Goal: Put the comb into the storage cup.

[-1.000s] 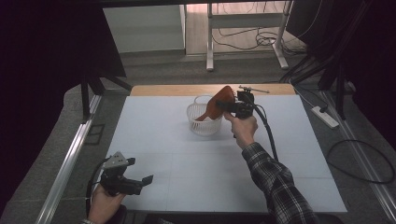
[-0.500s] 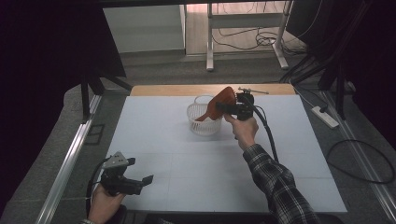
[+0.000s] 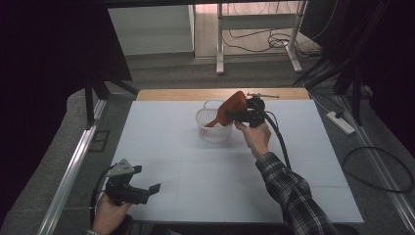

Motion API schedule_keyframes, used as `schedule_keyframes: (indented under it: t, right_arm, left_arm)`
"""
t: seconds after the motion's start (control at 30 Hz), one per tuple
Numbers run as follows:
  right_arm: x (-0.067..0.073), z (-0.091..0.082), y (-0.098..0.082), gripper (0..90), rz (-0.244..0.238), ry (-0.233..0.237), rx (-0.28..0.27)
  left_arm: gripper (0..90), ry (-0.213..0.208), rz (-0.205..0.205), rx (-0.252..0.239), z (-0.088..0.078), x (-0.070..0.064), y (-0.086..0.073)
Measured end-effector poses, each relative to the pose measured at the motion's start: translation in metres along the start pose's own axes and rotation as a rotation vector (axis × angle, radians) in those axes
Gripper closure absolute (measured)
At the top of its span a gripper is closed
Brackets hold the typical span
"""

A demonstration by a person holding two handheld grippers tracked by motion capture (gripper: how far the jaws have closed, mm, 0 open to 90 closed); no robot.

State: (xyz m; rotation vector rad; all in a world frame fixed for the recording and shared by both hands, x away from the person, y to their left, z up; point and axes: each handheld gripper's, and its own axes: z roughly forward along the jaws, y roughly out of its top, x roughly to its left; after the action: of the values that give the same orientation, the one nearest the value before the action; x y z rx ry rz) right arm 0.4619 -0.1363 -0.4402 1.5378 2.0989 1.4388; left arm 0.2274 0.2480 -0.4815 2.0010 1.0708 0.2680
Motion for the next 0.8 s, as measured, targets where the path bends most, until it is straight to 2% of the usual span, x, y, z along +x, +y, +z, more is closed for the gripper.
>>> schedule_keyframes:
  t: [0.37,0.8]
  right_arm:
    - [0.002,-0.004,0.001,20.1,-0.067,0.024,0.038]
    - [0.003,-0.015,0.002,15.9,-0.127,0.038,0.062]
  left_arm:
    - [0.2,-0.003,0.000,-0.002,0.000,0.000,0.000]
    - [0.2,-0.005,-0.002,-0.001,0.000,0.001,0.000]
